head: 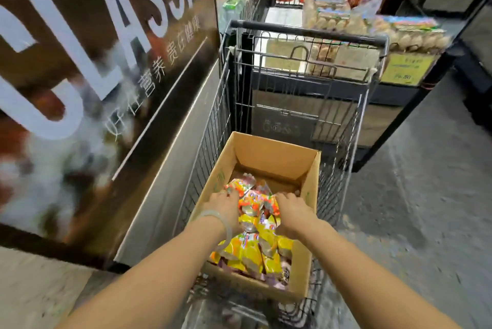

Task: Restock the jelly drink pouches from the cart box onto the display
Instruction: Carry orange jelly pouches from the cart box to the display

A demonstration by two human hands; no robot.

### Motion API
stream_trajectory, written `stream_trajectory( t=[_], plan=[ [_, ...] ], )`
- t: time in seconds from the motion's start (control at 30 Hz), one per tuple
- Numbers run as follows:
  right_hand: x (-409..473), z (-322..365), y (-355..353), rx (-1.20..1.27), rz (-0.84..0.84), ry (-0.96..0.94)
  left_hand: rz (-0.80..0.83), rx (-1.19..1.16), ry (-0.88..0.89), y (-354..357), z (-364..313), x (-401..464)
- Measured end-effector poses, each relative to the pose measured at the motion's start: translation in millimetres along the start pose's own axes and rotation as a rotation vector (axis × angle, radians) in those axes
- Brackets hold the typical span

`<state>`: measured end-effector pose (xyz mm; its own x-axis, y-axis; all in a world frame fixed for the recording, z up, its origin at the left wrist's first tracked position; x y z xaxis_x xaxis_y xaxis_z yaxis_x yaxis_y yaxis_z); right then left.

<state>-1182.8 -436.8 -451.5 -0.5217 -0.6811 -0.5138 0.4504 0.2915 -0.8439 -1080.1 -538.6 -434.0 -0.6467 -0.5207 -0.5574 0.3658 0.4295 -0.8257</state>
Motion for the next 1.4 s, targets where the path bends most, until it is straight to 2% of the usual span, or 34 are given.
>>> stream_trajectory(
  t=[0.23, 0.4, 0.53, 0.67, 0.83, 1.0, 1.13, 1.23, 1.3, 1.4],
  plan=[
    [102, -31, 57, 0.100, 0.156, 0.079, 0.169, 0.049, 0.022, 27, -3, 117],
    [172, -59, 103, 0.324, 0.227, 0.222, 0.319, -0.051, 0.000, 76, -5, 196],
    [207, -96, 148, 0.743, 0.161, 0.554, 0.353, -0.099, 0.032, 108, -21, 244],
    [228, -126, 184, 1.001, 0.109, 0.836, 0.321, -0.087, -0.018, 123, -25, 274],
    [239, -130, 205, 1.147, -0.030, 0.988, 0.370, 0.055, -0.082, 143, -23, 284],
    [234, -136, 216, 1.197, 0.024, 1.132, 0.452, -0.029, -0.187, 146, -23, 283],
    [232, -134, 219, 1.333, -0.013, 1.109, 0.527, -0.095, -0.221, 153, -15, 276],
    [221, -111, 229, 1.469, 0.186, 1.008, 0.701, -0.202, -0.290, 166, -7, 261],
    [208, -94, 227, 1.539, 0.288, 0.944, 0.696, -0.266, -0.341, 160, 0, 255],
    [191, -85, 203, 1.595, 0.208, 0.833, 0.675, -0.550, -0.409, 163, 10, 241]
  ],
)
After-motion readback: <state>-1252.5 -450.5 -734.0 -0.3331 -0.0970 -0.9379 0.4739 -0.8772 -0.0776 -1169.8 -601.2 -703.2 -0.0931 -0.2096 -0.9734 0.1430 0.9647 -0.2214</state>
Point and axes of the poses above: each hand's wrist, its own x-axis towards the middle knuckle, its own y-axis out of the palm, z = x × y, the point moved 9 cm from there along x, towards the middle knuckle, and after that the axes turned 1 degree about z, right-handed, at the moved point
